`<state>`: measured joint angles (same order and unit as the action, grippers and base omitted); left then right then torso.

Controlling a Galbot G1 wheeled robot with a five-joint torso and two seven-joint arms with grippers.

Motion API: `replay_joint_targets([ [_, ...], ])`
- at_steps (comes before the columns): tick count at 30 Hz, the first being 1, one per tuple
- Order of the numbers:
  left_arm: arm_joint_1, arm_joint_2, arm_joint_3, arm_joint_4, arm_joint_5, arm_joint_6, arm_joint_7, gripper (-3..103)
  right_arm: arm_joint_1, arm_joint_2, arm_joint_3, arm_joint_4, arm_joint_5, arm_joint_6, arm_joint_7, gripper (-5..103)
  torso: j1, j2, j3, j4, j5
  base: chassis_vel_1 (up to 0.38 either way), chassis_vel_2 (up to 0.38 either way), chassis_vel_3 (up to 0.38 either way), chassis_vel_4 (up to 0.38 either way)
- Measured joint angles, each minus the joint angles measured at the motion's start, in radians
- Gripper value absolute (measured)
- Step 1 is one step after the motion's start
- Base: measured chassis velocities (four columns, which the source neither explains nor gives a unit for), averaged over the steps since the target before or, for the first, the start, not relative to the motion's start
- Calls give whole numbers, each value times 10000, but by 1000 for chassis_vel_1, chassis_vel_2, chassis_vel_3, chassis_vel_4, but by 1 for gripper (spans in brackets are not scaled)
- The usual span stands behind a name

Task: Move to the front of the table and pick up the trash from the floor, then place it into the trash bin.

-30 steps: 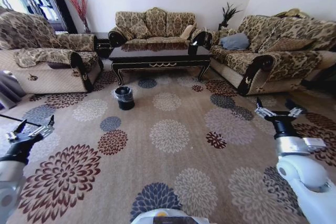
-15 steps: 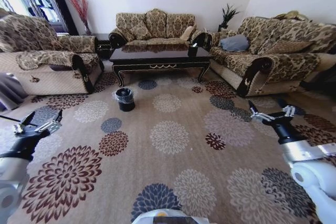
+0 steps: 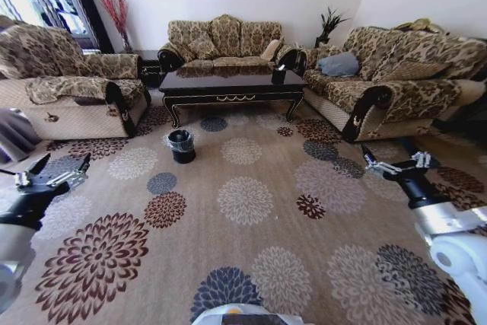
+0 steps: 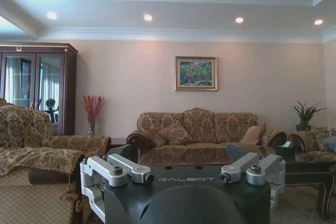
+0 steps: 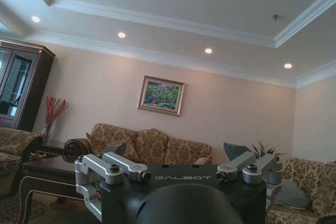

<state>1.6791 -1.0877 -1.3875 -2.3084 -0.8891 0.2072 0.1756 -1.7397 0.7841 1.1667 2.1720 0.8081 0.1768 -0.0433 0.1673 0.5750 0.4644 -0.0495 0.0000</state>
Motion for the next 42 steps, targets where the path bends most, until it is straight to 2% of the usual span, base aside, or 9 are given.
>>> replay_joint_targets([
  [11, 44, -85, -173, -198, -110, 3, -6, 100, -25, 71, 240, 100, 9, 4, -154, 100, 165, 417, 254, -1, 0, 0, 0, 0, 0],
  [30, -49, -114, -194, 68, -75, 64, -112, 100, -5, 158, -64, 3, -416, 51, -125, 100, 500, 1221, 721, 0, -1, 0, 0, 0, 0],
  [36, -123, -135, 41, 672, 170, 58, -90, 100, 78, 221, -626, -299, -608, 39, -49, 100, 588, 1443, 854, -1, 0, 0, 0, 0, 0],
  [42, -122, -322, 575, 1918, 816, -63, 47, 100, 121, 581, -1765, -1179, -1375, 44, 6, 100, 725, 1765, 1039, 0, 0, 0, 0, 0, 0],
])
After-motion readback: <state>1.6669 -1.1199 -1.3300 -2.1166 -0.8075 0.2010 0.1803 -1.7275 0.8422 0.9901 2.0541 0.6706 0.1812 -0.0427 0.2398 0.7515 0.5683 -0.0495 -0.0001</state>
